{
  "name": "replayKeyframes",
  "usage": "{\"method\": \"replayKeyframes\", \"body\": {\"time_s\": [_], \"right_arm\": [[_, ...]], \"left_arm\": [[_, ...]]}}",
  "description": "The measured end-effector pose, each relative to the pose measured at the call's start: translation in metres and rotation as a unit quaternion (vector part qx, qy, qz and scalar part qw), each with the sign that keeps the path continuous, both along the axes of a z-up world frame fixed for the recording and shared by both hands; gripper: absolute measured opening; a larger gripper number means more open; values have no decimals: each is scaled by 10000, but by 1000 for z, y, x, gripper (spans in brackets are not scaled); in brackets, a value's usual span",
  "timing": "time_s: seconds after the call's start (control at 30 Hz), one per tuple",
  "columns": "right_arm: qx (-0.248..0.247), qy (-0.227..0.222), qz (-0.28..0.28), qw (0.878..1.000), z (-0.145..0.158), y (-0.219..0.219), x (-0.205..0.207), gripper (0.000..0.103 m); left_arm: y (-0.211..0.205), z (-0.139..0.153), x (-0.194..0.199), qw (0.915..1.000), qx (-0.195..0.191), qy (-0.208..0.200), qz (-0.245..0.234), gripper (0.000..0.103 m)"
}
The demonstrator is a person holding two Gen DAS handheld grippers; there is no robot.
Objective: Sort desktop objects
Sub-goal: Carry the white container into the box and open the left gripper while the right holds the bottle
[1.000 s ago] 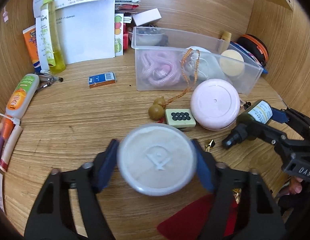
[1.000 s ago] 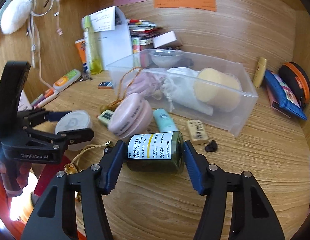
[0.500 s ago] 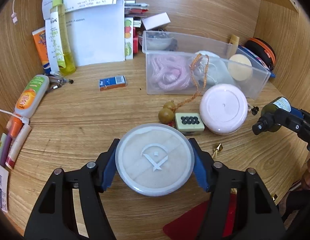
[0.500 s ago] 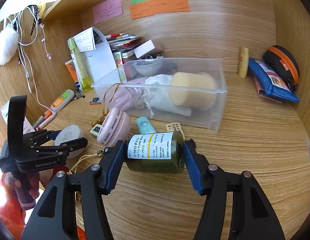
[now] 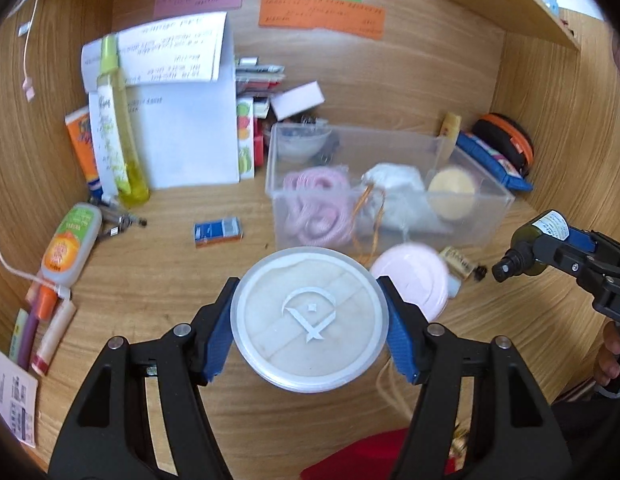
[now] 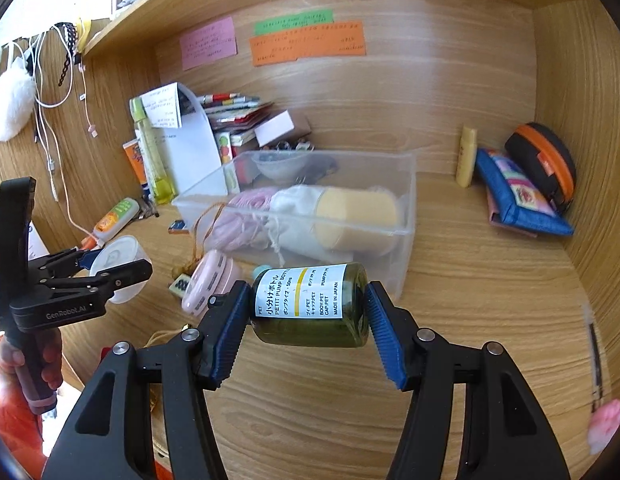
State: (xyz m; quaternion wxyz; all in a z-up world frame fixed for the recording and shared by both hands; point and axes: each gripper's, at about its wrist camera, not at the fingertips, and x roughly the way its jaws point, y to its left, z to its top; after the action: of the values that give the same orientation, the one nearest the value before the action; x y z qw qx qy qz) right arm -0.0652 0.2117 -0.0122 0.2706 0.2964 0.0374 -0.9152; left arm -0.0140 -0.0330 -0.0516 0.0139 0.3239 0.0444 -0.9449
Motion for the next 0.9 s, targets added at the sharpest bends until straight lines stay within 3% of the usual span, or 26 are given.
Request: {"method": "replayKeyframes", "body": {"time_s": [0.4, 0.57, 0.9], "right_arm": [[-30, 338, -85, 9994, 26, 5, -17, 55], [-75, 437, -82, 9990, 35, 4, -28, 55], [-30, 609, -160, 9980, 50, -3, -54, 55]], "left_arm": [[9, 33, -23, 9988, 115, 385, -280, 65], [14, 43, -38, 9984, -106, 435, -332, 65], [9, 59, -71, 9976, 43, 438, -528, 65]]}}
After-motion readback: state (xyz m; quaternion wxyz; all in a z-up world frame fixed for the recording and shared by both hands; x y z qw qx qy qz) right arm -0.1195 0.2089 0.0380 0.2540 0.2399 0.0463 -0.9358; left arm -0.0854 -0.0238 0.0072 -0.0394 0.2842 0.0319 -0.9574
